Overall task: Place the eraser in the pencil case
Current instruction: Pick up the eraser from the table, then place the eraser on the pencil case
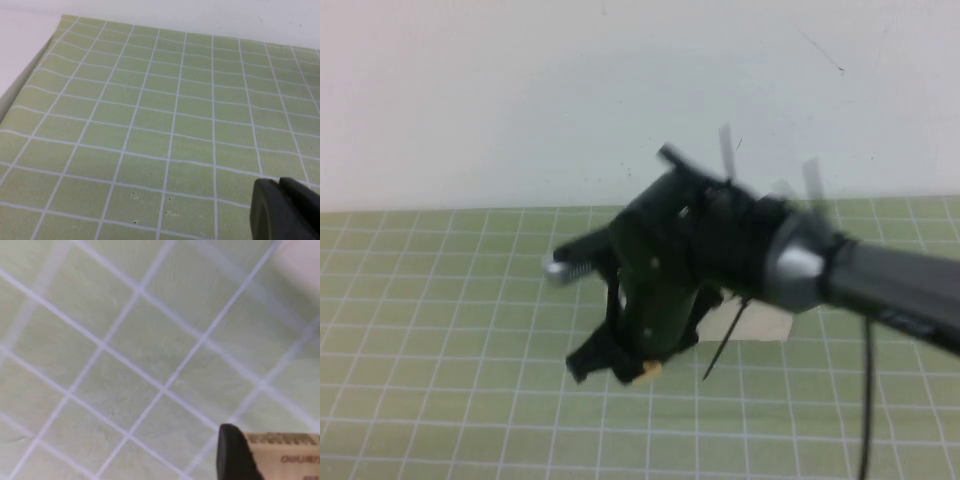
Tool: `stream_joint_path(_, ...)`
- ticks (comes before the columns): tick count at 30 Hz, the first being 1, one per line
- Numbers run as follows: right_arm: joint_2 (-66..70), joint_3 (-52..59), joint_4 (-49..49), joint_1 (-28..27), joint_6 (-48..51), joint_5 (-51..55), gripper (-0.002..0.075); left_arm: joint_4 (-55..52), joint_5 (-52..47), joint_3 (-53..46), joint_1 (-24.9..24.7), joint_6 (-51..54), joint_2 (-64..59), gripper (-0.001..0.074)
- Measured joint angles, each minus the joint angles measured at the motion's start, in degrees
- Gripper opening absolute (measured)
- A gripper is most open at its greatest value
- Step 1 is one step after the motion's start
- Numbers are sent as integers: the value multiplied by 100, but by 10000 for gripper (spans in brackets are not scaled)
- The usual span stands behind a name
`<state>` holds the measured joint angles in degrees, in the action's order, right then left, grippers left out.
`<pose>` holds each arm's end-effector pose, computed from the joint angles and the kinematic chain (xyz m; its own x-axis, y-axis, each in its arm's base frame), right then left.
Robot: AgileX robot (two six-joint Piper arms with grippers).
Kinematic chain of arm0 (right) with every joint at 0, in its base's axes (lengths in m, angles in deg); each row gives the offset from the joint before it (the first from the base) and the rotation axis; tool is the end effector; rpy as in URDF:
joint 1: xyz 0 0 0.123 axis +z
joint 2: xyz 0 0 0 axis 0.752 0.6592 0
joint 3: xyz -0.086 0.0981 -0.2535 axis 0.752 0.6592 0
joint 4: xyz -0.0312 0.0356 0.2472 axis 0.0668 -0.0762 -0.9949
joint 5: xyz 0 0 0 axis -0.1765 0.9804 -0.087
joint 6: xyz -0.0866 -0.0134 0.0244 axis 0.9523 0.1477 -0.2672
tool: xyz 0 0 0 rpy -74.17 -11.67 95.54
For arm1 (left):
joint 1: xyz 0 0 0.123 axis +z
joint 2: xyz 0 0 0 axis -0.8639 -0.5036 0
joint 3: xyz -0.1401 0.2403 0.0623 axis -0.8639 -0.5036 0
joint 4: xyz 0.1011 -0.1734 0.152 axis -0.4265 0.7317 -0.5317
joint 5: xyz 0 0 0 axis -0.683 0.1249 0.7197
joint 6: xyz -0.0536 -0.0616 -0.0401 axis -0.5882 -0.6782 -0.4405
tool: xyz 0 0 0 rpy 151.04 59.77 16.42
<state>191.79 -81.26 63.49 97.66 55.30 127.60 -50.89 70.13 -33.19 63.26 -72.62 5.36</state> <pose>0.3050 0.3409 0.2164 -0.7902 -0.5141 -0.3335 -0.5531 0.8327 0.0270 0.0537 -0.0006 0.1764 -0.2469 -0.1969 -0.9488 -0.0664 0.9803 -0.1862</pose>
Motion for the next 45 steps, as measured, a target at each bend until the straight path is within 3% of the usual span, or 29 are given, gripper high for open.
stream_joint_path(8,-1003,0,1142,-293,-480,-276,308,4,0,0,0,0,0,-3)
stream_joint_path(15,-840,0,949,-832,-639,-657,308,13,0,0,0,0,0,-3)
stream_joint_path(28,-358,11,836,-902,-668,-1067,309,17,0,0,0,0,0,-3)
stream_joint_path(36,-430,31,860,-1027,-942,-972,351,26,0,0,0,0,0,-3)
stream_joint_path(45,-1189,31,1035,-1027,-765,-783,105,26,0,0,0,0,0,-3)
